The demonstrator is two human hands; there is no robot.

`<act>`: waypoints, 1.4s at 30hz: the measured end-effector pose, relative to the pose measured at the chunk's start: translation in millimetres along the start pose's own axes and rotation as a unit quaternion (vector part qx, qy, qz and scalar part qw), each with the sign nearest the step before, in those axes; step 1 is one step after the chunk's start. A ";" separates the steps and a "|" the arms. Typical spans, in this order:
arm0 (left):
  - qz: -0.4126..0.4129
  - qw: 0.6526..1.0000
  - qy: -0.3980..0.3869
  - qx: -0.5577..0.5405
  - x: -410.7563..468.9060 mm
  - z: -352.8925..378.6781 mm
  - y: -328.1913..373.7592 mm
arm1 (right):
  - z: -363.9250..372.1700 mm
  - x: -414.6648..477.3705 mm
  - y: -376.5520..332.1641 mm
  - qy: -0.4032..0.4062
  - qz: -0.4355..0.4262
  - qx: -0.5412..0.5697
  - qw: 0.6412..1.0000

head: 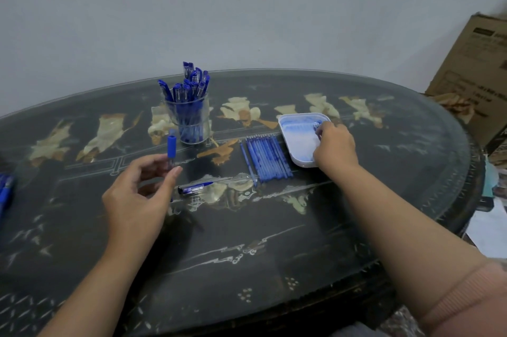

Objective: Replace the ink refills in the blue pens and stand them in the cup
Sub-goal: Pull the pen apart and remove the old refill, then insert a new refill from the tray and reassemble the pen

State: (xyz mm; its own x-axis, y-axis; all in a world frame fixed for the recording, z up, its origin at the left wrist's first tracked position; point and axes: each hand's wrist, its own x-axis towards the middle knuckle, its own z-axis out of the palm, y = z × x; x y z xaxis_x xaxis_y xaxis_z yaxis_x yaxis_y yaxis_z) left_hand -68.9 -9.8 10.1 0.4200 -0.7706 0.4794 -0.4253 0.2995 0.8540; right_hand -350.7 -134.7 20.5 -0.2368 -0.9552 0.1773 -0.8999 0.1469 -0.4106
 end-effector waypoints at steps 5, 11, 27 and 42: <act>0.001 1.000 -0.005 -0.003 -0.3 0.2 -2.1 | -1.1 2.1 -0.5 -0.007 0.015 0.019 1.000; 0.009 1.000 -0.013 0.006 -1.9 0.4 -4.0 | -2.1 1.2 -2.0 0.003 0.050 0.096 0.994; 0.072 0.996 -0.039 0.024 -1.3 -0.6 -8.5 | -20.4 -83.7 -109.7 -0.222 0.097 0.800 0.549; 0.146 0.985 -0.063 0.071 -0.5 -5.0 -17.1 | -10.3 -100.2 -121.8 -0.222 0.062 0.811 0.538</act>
State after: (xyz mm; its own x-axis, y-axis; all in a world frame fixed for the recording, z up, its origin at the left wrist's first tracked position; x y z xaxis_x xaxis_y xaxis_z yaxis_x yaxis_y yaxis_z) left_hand -57.8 -11.7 -3.7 0.1633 -0.7293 0.6644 -0.6242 0.4451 0.6421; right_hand -221.1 -54.3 62.0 0.1773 -0.9838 -0.0252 0.7008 0.1442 -0.6986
